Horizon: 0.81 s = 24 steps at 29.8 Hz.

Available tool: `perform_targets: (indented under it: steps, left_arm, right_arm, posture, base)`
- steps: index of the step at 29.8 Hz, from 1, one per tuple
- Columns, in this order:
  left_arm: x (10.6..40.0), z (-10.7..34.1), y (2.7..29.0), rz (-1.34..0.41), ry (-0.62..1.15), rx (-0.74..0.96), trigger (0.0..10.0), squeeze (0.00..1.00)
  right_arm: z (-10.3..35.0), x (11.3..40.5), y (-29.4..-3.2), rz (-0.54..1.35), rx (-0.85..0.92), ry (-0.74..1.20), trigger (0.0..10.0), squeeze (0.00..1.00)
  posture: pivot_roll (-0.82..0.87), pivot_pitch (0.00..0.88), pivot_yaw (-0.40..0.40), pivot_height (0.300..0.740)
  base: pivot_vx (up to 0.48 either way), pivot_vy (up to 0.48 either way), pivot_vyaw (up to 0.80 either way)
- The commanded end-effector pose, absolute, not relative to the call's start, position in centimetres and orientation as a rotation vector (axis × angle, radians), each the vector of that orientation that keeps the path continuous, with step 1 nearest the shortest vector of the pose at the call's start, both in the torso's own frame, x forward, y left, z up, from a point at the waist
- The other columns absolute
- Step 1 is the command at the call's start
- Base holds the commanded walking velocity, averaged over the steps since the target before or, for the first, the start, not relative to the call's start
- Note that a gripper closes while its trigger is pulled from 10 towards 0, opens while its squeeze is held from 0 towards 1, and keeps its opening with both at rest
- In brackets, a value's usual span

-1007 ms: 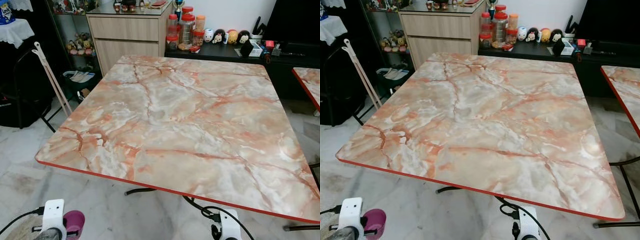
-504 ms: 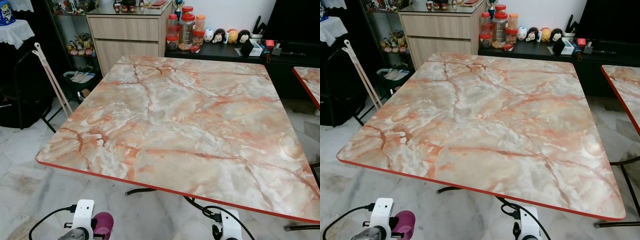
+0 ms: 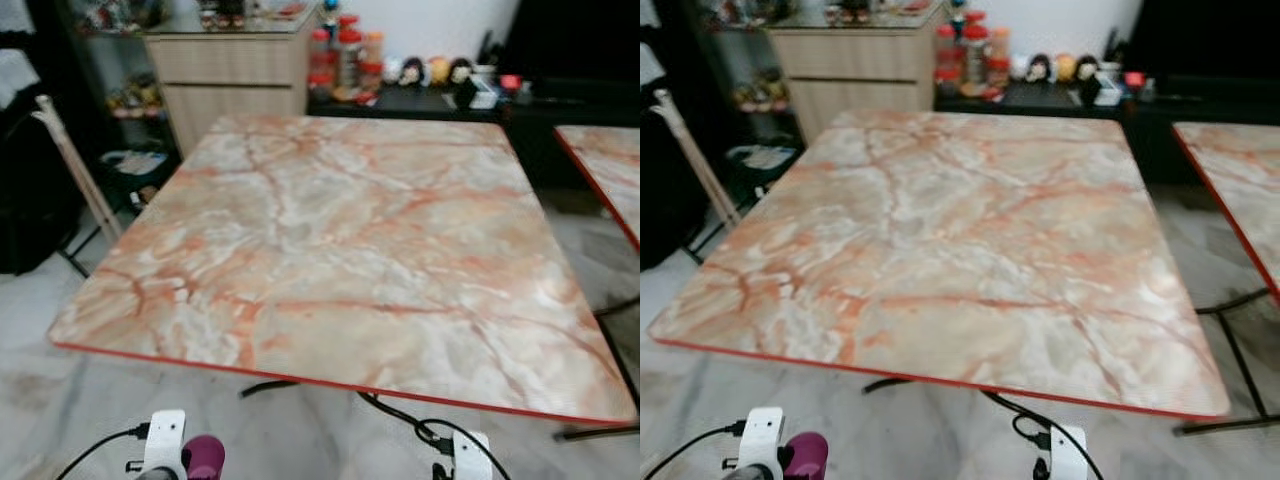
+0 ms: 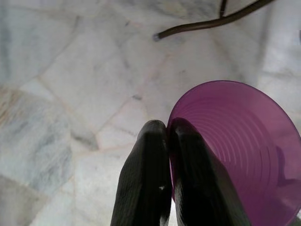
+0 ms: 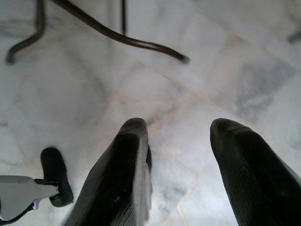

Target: Setting the table

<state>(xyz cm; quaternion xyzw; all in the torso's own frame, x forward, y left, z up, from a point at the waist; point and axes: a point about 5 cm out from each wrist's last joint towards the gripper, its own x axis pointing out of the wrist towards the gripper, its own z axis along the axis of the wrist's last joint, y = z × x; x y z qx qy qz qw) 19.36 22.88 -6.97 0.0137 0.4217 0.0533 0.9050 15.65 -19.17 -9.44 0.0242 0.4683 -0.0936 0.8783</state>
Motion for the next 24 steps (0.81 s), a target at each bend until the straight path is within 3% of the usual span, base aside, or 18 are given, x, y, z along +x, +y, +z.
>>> perform_targets:
  steps: [1, 15, 21, 24]
  left_arm:
    - [19.01, -7.02, 23.5, 0.135, 0.879, 0.031, 10.0, 0.0]
    - [18.68, -7.29, 23.14, 0.12, 0.897, 0.046, 10.0, 0.0]
    - [18.4, -7.49, 22.94, 0.121, 0.909, 0.045, 10.0, 0.0]
    - [18.27, -7.58, 22.87, 0.12, 0.915, 0.045, 10.0, 0.0]
  right_arm:
    - [-9.42, 15.66, -19.22, -0.203, 0.065, 0.971, 10.0, 0.0]
    - [-9.24, 16.08, -19.23, -0.189, 0.072, 0.957, 10.0, 0.0]
    - [-9.14, 16.11, -19.56, -0.182, 0.059, 0.945, 10.0, 0.0]
    - [-9.24, 15.92, -19.61, -0.189, 0.065, 0.957, 10.0, 0.0]
  posture:
    - [0.05, 0.0, 0.0, 0.728]
    - [0.04, 0.0, -0.01, 0.728]
    - [0.04, 0.0, -0.009, 0.728]
    - [0.04, 0.0, -0.009, 0.728]
  base:
    - [0.0, -0.292, -0.56]
    - [0.0, -0.317, 0.0]
    - [0.0, -0.396, -0.62]
    - [0.0, -0.399, 0.0]
